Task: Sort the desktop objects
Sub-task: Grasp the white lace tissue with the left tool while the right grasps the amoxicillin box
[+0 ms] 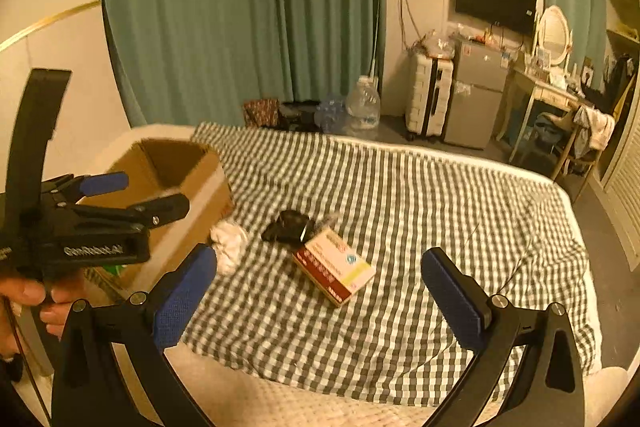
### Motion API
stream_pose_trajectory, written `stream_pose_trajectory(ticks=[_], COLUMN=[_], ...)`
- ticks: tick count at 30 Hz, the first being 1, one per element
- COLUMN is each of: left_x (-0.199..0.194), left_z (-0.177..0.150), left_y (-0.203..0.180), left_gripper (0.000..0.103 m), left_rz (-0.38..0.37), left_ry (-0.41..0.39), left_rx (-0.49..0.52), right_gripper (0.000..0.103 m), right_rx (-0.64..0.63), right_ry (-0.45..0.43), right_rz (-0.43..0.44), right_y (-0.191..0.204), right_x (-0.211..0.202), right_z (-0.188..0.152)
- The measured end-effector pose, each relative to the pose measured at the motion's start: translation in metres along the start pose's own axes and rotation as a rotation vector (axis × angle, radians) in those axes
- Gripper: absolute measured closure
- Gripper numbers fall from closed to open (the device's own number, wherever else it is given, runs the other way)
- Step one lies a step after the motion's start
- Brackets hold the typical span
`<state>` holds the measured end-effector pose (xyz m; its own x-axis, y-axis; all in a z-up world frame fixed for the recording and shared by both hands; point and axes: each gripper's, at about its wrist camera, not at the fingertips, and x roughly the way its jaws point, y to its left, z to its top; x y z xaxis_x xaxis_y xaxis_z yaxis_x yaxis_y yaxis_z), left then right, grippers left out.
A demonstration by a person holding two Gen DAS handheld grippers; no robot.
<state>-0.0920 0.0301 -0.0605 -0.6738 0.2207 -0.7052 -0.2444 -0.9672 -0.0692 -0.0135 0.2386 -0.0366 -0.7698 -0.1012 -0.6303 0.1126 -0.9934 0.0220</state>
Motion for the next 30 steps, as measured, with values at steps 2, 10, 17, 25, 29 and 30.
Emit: stream_pose_trajectory(ticks=[2,10,17,25,29,30], left_x=[0.015,0.067,0.107,0.143,0.163,0.168], left_z=[-0.005,-0.02,-0.031,-0.044,-0.047,-0.047], left_y=[-0.007,-0.01,-0.011,-0.028,-0.023,-0.02], left_gripper=[0.0,0.0,0.0,0.0,0.0,0.0], left_rz=[0.044,0.096,0.116,0.163,0.171,0.181], left_ry=[0.016,0.084,0.151,0.192,0.218,0.222], left_rx=[0.041,0.05,0.05,0.112,0.091,0.079], right_gripper=[0.0,0.0,0.0,0.0,0.0,0.0], right_rx=[-0.003,0.008,-0.005,-0.012,-0.003,-0.004], right_ry=[0.024,0.103,0.174,0.234,0.258,0.262], right_rz=[0.0,0.016,0.017,0.018,0.033,0.039], right_y=[-0.005,-0.02,-0.028,-0.036,-0.04,-0.041], right_x=[0.014,0.066,0.112,0.153,0.167,0.17], right_z=[-0.006,-0.027,-0.042,-0.055,-0.057,-0.057])
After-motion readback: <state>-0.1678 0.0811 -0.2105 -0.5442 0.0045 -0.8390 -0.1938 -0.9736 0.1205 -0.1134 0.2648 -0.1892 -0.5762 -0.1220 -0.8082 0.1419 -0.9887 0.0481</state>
